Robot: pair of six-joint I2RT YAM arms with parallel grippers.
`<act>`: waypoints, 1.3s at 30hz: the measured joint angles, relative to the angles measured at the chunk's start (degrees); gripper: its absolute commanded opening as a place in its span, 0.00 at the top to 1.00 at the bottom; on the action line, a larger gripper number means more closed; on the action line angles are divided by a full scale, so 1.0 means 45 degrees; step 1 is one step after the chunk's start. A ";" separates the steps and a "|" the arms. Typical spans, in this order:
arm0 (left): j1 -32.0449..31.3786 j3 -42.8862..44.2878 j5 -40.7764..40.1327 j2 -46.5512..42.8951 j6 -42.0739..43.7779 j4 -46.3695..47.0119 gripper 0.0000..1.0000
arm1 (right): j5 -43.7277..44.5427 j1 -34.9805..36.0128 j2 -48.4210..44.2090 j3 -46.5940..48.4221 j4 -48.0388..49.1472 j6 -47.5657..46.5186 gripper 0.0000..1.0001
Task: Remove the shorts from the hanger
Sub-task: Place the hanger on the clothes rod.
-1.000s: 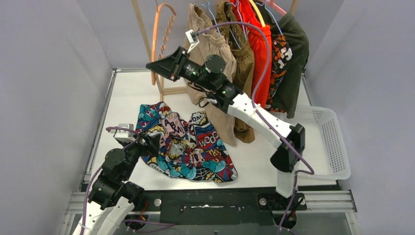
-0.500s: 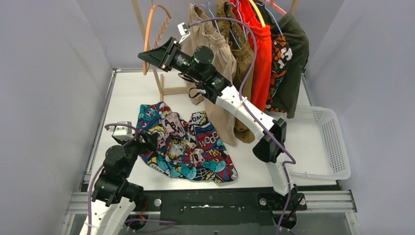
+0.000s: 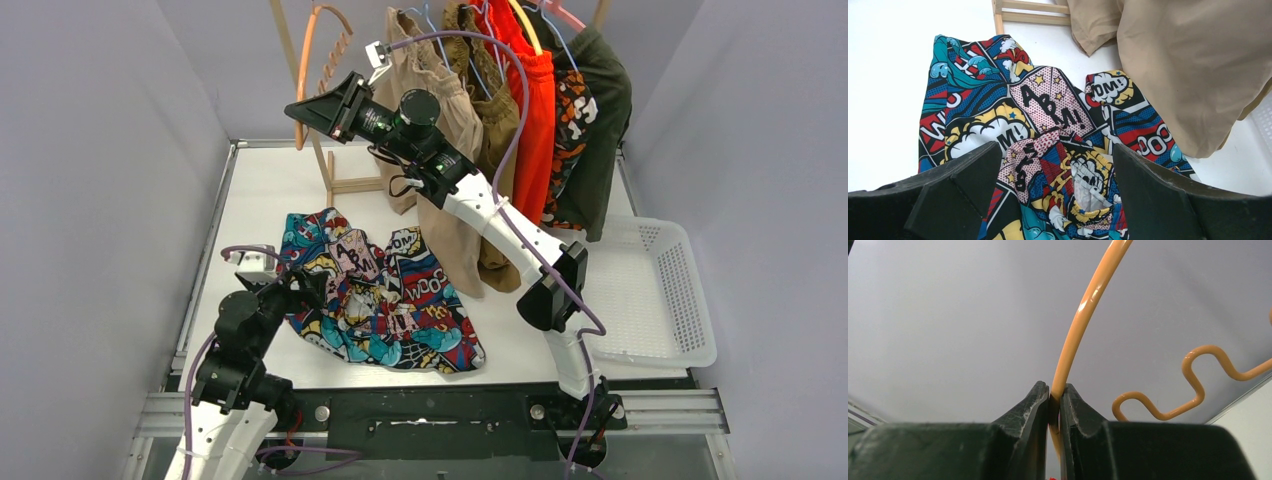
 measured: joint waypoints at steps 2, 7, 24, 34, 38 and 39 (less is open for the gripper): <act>0.0019 0.0000 0.0073 0.0015 0.0005 0.0005 0.18 | 0.0010 0.0068 0.0000 0.0000 -0.0044 -0.0141 1.00; 0.0092 -0.0010 0.0253 0.0131 0.0015 0.0078 0.18 | 0.0092 0.0209 -0.0117 -0.0209 -0.0097 -0.0350 1.00; 0.0165 -0.0015 0.0476 0.0131 0.0034 0.0083 0.18 | 0.0461 0.0204 -0.0238 0.0656 -0.0743 -0.0806 1.00; 0.0257 -0.0015 0.0486 0.0131 0.0034 0.0083 0.18 | 0.0840 -0.0146 -0.0189 0.1078 -0.0845 0.0219 1.00; 0.0272 -0.0015 0.0491 0.0131 0.0034 0.0083 0.18 | 0.1093 -0.0437 0.0053 0.1093 -0.0855 0.0729 1.00; 0.0277 -0.0015 0.0491 0.0131 0.0034 0.0083 0.18 | 0.1146 -0.0505 0.0170 0.1098 -0.0850 0.0845 1.00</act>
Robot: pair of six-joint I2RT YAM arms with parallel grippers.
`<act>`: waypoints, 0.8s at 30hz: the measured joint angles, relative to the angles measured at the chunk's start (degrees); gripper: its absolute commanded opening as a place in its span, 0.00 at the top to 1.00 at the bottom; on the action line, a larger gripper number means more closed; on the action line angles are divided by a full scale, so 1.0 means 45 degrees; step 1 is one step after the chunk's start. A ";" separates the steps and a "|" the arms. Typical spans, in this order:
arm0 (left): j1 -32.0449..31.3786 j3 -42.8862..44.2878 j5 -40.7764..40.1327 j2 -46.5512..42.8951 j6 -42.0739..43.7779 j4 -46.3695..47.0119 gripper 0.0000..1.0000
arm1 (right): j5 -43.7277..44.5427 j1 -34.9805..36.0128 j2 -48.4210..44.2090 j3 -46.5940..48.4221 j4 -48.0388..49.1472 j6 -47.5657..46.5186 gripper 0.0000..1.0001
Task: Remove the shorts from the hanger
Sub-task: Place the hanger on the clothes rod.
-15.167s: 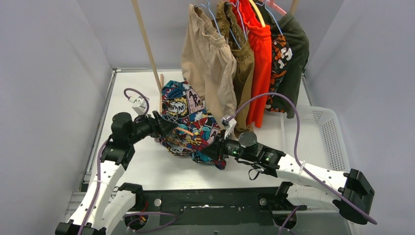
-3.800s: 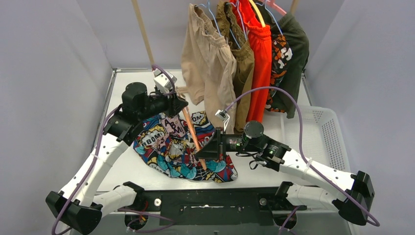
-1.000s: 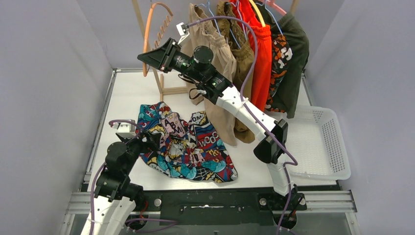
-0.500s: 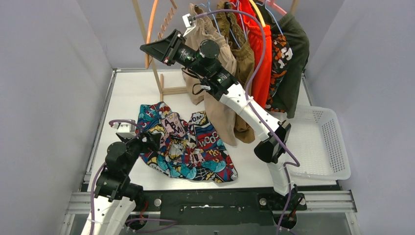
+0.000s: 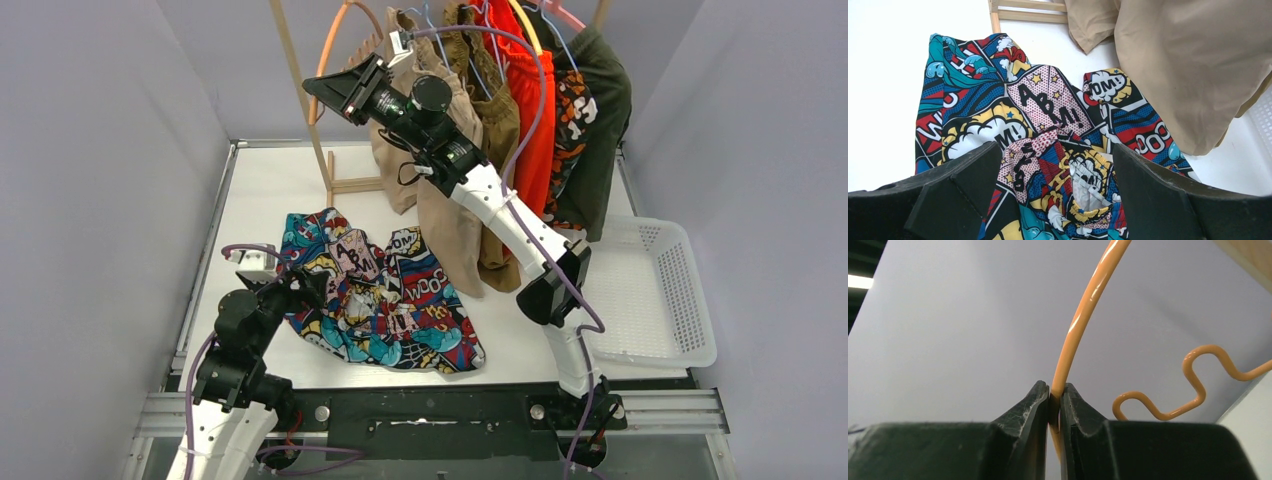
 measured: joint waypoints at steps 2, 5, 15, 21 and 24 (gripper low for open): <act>0.0034 0.0000 0.0010 0.0000 0.0000 0.0000 0.18 | 0.0078 -0.0117 0.0194 0.0000 -0.0141 0.0175 0.92; 0.0053 0.0000 0.0029 0.0005 0.0000 0.0000 0.18 | 0.0097 -0.0194 0.0340 -0.0034 -0.0442 0.0180 0.72; 0.0058 0.0000 0.0044 0.0000 0.0000 0.0000 0.18 | 0.0185 0.0015 -0.0345 -0.1967 -0.0146 -0.0704 0.36; 0.0102 0.0000 0.0087 0.0039 0.0000 0.0005 0.18 | 0.1190 0.0656 -0.2229 -0.3939 -0.0335 -0.2365 0.31; 0.0146 0.0000 0.0087 0.0102 0.0000 0.0010 0.18 | 0.2215 0.1049 -0.3050 -0.4221 -0.0918 -0.3249 0.26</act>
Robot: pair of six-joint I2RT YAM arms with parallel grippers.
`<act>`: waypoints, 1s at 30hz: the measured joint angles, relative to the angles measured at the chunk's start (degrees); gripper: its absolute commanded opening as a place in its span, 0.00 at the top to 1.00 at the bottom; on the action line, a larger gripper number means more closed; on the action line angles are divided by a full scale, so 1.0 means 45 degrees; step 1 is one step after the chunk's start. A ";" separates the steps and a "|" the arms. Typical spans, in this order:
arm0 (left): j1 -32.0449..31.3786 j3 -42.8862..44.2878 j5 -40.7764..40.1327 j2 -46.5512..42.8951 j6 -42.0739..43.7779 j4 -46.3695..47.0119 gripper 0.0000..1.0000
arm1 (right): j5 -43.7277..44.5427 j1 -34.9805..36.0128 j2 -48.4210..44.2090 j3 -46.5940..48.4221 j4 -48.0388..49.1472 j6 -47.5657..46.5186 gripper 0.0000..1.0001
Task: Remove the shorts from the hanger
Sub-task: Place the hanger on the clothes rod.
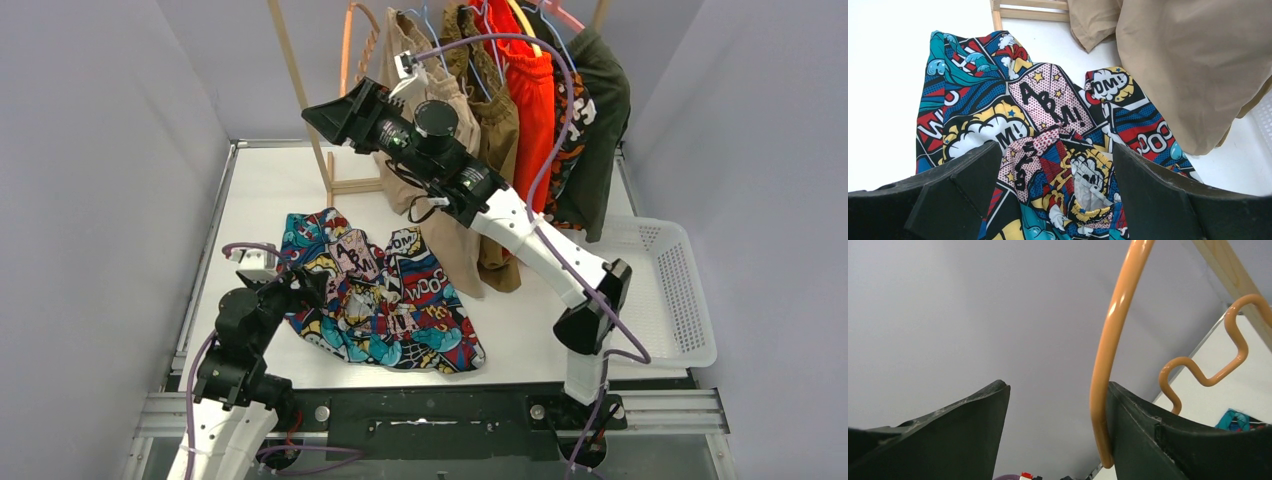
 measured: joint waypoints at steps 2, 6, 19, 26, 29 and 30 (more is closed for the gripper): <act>0.0005 0.0000 0.0000 0.0068 -0.0005 -0.0005 0.18 | 0.0772 0.0253 -0.0486 -0.0175 -0.0413 -0.0534 0.22; 0.0136 0.0000 -0.0019 0.0165 -0.0029 -0.0010 0.18 | 0.2565 0.0568 -0.1666 -0.1263 -0.1005 -0.1501 0.16; 0.0782 0.0000 -0.0277 0.0248 -0.0112 -0.0015 0.18 | 0.3963 0.0593 -0.2293 -0.2142 -0.1855 -0.3721 0.14; 0.1953 0.0000 -0.0398 0.0612 -0.0185 -0.0044 0.18 | 0.4707 0.0636 -0.3045 -0.4036 -0.1035 -0.5129 0.13; 0.2166 0.0000 -0.0515 0.0568 -0.0262 -0.0063 0.18 | 0.5144 0.0758 -0.4211 -0.6761 -0.0175 -0.5858 0.13; 0.2278 0.0000 -0.0563 0.0554 -0.0296 -0.0078 0.18 | 0.5260 0.0835 -0.4580 -0.7597 0.0155 -0.6154 0.12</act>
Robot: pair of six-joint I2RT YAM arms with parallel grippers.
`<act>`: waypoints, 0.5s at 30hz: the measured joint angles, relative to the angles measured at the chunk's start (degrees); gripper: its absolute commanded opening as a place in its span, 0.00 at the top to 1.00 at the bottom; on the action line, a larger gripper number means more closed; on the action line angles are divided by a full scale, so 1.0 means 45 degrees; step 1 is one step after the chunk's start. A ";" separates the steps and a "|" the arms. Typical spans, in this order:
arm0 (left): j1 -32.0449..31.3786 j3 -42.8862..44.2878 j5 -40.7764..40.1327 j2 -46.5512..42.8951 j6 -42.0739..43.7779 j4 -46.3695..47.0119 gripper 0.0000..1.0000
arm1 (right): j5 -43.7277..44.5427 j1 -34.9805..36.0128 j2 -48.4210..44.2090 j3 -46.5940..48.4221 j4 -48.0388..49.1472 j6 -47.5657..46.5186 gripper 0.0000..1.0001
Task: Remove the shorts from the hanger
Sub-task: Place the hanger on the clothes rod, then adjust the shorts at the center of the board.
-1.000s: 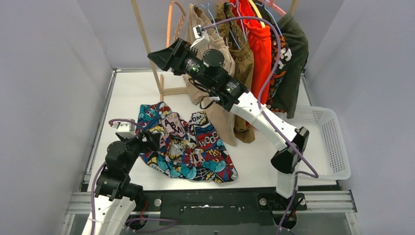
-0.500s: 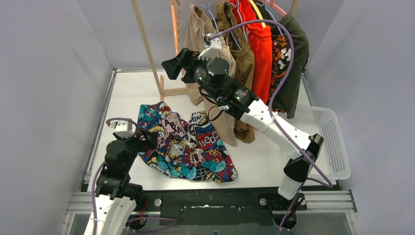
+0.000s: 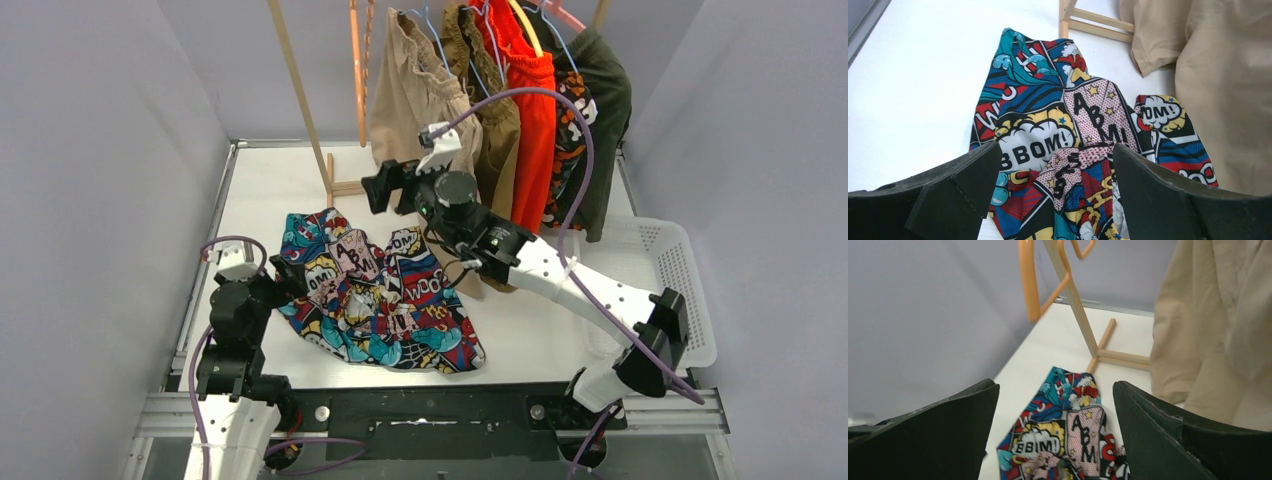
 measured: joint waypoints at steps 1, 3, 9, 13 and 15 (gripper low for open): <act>0.0078 0.0000 -0.0073 0.0000 -0.0039 0.0005 0.18 | 0.0078 0.0073 -0.0253 -0.0607 0.0272 -0.0228 0.12; 0.0214 0.0000 -0.0180 0.0010 -0.0083 -0.0005 0.18 | 0.0204 0.0335 -0.0840 -0.1899 0.0986 -0.0942 0.11; 0.0481 0.0000 -0.0350 0.0204 -0.0170 -0.0044 0.18 | -0.0185 0.1375 -0.1948 -0.4697 0.2769 -0.2715 0.06; 0.0792 0.0000 -0.0515 0.0296 -0.0194 -0.0049 0.19 | -0.0583 0.2293 -0.1787 -0.6669 0.3327 -0.3740 0.02; 0.0933 0.0000 -0.0520 0.0389 -0.0194 -0.0044 0.19 | -0.0690 0.2671 -0.1263 -0.7053 0.3201 -0.4148 0.02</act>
